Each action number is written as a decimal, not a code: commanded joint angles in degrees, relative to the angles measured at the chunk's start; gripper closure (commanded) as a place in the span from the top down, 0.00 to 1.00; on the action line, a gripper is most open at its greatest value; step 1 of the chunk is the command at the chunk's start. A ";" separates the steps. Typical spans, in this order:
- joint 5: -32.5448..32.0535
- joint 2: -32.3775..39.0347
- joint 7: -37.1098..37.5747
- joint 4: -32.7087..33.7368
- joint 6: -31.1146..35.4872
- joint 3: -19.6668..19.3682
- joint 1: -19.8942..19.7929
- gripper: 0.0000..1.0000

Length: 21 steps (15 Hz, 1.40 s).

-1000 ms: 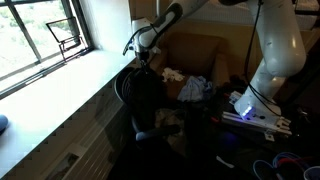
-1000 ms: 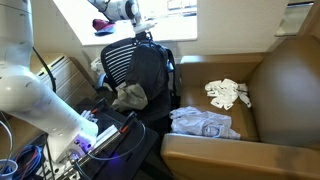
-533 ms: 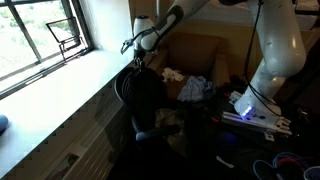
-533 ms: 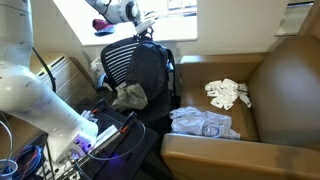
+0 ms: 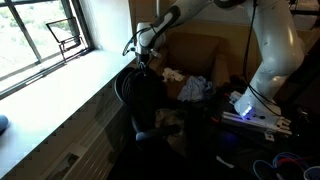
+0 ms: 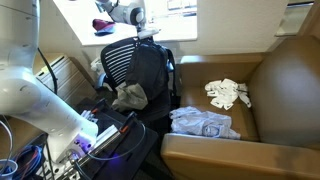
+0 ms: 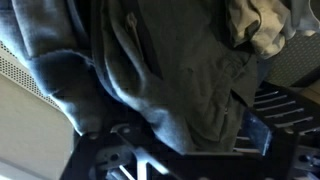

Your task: Move the bag and clothing from the black chair to the brown chair then hang the belt on the armrest of the black chair

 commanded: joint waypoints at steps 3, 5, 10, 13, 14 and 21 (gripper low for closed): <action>-2.72 -0.87 3.44 -0.38 1.44 -4.25 3.77 1.00; -3.06 -0.77 4.79 -0.09 1.93 -4.94 4.26 0.74; -2.59 -0.52 6.52 0.17 3.43 -4.87 4.14 0.38; -2.21 -0.30 7.28 0.68 3.14 -4.68 3.90 0.17; -2.29 -0.28 7.70 0.86 2.91 -4.85 3.94 0.10; -0.43 -0.89 10.56 1.55 2.07 -4.27 2.50 0.01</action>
